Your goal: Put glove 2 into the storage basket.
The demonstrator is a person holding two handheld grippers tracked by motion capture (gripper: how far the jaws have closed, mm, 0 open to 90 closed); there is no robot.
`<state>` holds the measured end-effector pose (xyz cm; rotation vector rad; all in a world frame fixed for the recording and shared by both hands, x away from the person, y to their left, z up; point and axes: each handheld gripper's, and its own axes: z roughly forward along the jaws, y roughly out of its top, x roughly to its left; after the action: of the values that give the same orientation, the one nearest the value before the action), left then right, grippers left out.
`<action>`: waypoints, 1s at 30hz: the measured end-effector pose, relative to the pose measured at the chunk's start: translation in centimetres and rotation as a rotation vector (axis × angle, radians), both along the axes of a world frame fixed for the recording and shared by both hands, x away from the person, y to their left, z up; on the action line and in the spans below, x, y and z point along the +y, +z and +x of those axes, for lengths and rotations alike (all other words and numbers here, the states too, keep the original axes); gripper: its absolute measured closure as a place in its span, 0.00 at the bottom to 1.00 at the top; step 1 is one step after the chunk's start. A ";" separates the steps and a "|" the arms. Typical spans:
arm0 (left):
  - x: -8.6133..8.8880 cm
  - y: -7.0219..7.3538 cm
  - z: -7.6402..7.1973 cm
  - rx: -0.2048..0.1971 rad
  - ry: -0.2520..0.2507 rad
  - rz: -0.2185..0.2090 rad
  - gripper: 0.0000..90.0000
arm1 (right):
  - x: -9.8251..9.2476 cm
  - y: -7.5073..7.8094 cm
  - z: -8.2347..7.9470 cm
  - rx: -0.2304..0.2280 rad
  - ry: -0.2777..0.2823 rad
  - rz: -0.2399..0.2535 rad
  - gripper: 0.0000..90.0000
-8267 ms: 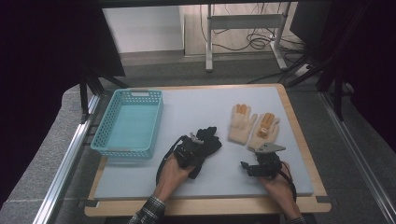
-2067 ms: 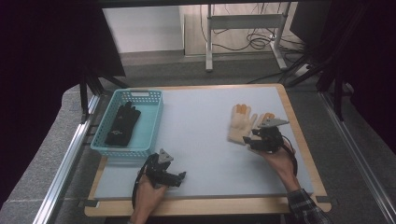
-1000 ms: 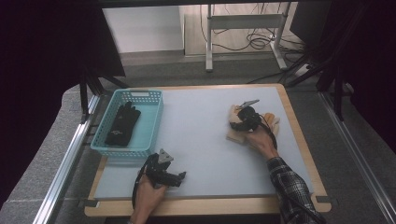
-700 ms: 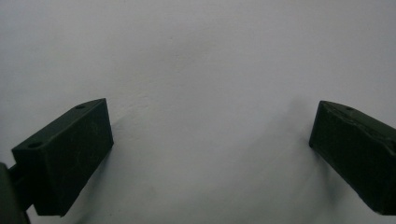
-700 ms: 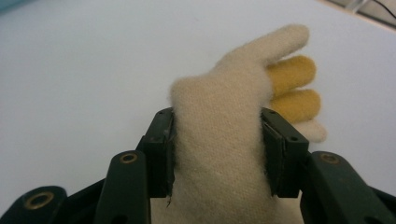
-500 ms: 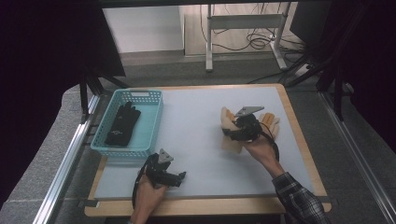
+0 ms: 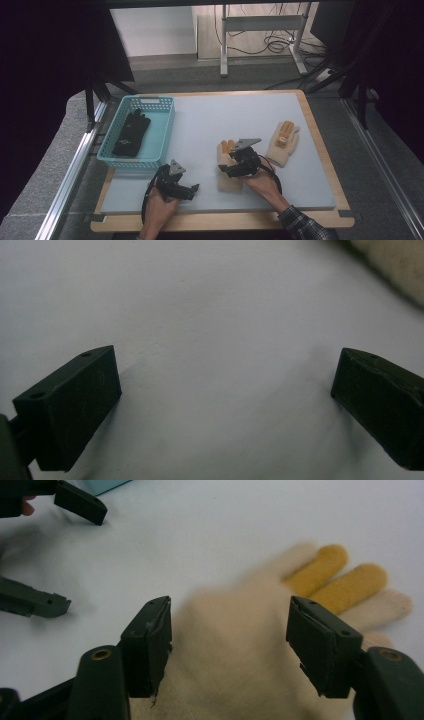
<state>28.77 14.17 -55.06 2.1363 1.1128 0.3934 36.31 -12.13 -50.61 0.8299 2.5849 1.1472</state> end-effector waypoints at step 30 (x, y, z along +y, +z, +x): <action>0.0 0.0 0.0 0.001 0.001 -0.002 0.00 | -16.9 3.1 4.8 -0.041 -0.401 -0.047 0.83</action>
<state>28.78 14.16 -55.07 2.1345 1.1141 0.3908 41.12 -28.99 -47.53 1.2269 2.2579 0.9673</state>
